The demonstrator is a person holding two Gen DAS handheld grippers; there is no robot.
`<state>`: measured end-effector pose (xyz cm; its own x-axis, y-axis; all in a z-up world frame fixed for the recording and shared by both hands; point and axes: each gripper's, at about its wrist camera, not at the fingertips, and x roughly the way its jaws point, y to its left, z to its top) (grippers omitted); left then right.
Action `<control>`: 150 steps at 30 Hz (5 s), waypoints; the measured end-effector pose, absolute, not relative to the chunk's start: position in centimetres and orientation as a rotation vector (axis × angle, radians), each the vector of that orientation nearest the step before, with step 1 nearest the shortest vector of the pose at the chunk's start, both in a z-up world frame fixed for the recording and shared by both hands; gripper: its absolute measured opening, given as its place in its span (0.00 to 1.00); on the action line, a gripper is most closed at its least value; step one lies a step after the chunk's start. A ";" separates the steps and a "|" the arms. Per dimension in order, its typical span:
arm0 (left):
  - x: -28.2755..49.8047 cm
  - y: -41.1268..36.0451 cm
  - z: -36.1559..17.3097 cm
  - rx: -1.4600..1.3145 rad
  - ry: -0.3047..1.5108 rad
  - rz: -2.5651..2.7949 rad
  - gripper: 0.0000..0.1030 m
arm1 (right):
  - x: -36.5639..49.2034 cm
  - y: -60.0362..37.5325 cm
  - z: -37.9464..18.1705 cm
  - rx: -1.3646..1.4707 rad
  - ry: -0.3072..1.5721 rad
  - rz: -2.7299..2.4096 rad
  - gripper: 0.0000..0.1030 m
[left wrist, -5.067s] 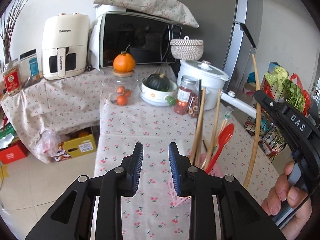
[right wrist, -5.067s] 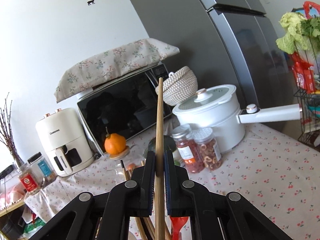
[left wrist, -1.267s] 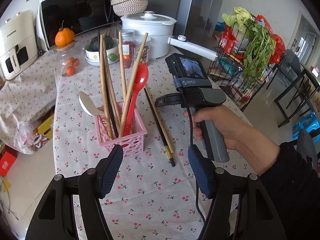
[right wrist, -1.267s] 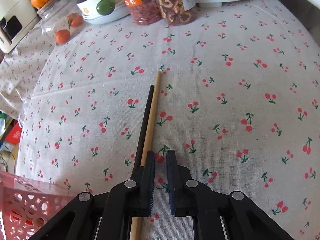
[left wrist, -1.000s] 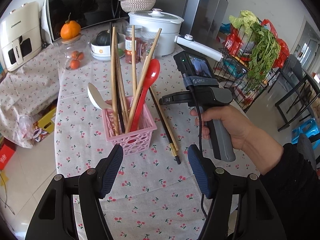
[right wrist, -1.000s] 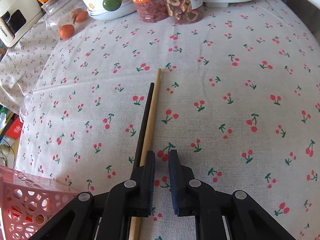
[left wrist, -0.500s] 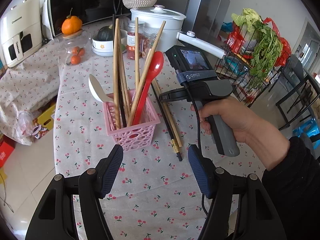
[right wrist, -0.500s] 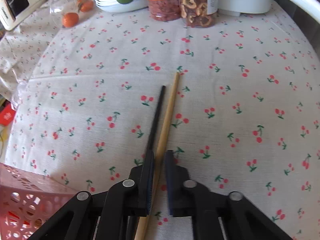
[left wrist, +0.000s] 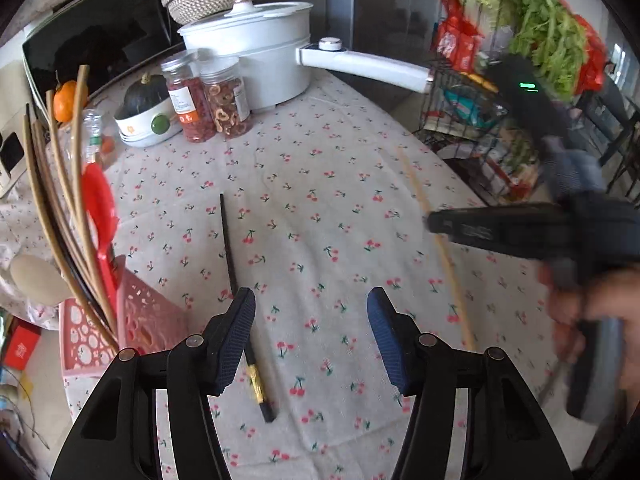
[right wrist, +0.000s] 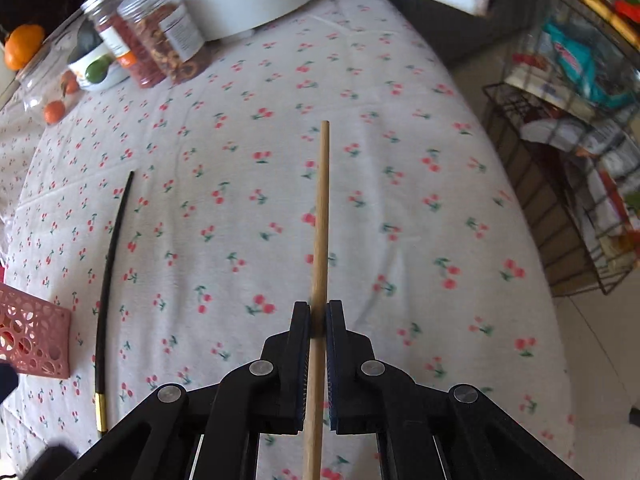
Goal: Organize utensils
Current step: 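Grasp the black chopstick with the left tool while the right lifts the wooden chopstick, then carry the black chopstick to the pink basket with the left tool while the right follows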
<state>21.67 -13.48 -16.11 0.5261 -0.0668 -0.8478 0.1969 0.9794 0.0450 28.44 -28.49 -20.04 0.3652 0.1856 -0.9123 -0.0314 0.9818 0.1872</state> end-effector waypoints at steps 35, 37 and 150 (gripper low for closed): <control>29.4 -11.9 -21.6 0.059 1.228 -0.045 0.09 | 23.0 -32.1 -16.1 0.318 1.067 0.175 0.02; 30.0 -12.0 -21.6 0.099 1.234 0.009 0.50 | 22.7 -31.9 -15.7 0.323 1.051 0.184 0.02; 8.7 6.4 4.4 -0.177 0.512 -0.302 0.05 | 17.7 -21.1 0.3 0.221 0.520 0.222 0.05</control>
<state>8.74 6.40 4.38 0.8289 -0.3268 -0.4541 0.2392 0.9408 -0.2403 17.67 -21.14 0.35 0.8451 0.2643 -0.4648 -0.1530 0.9524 0.2635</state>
